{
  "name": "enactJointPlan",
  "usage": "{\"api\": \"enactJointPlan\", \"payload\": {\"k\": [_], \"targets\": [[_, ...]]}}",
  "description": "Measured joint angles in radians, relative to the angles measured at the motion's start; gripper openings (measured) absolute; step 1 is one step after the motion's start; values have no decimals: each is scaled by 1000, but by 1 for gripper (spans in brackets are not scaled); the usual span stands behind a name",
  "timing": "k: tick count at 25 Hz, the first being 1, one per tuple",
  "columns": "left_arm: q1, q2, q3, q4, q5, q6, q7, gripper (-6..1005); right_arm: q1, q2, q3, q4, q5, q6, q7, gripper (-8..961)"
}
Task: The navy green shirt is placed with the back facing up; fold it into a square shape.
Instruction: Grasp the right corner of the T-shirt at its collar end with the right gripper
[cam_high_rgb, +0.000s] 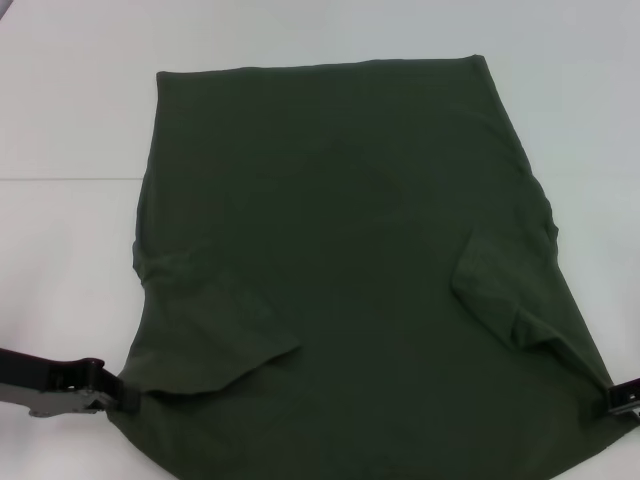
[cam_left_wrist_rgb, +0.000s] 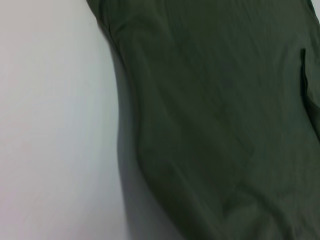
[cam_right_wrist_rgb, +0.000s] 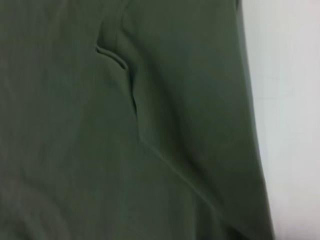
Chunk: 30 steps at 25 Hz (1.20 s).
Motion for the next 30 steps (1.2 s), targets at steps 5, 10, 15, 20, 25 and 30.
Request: {"api": "enactJointPlan", "payload": {"k": [5,10,15,20,25,30], "targets": [[0,0,0,0,-1,0,0,5,2,3,0,0,0,2,-1,854],[-1,0,0,0,-1,0,0,5,1,3,-4,0,0,9,-1,853],[-2,0,0,0,-2,0,2,5,-1,3,-5,0,0,11,-2,853],[-3,-1,0,0,-2,0,2,5,-1,3,-13,0,0,16,-2,853],[-3,-2,0,0,-2,0,4,4,0,3,-14,0,0,17,-2,853],[-3,-2,0,0,-2,0,5,4,4,8,-14,2,0,14,-1,852]]}}
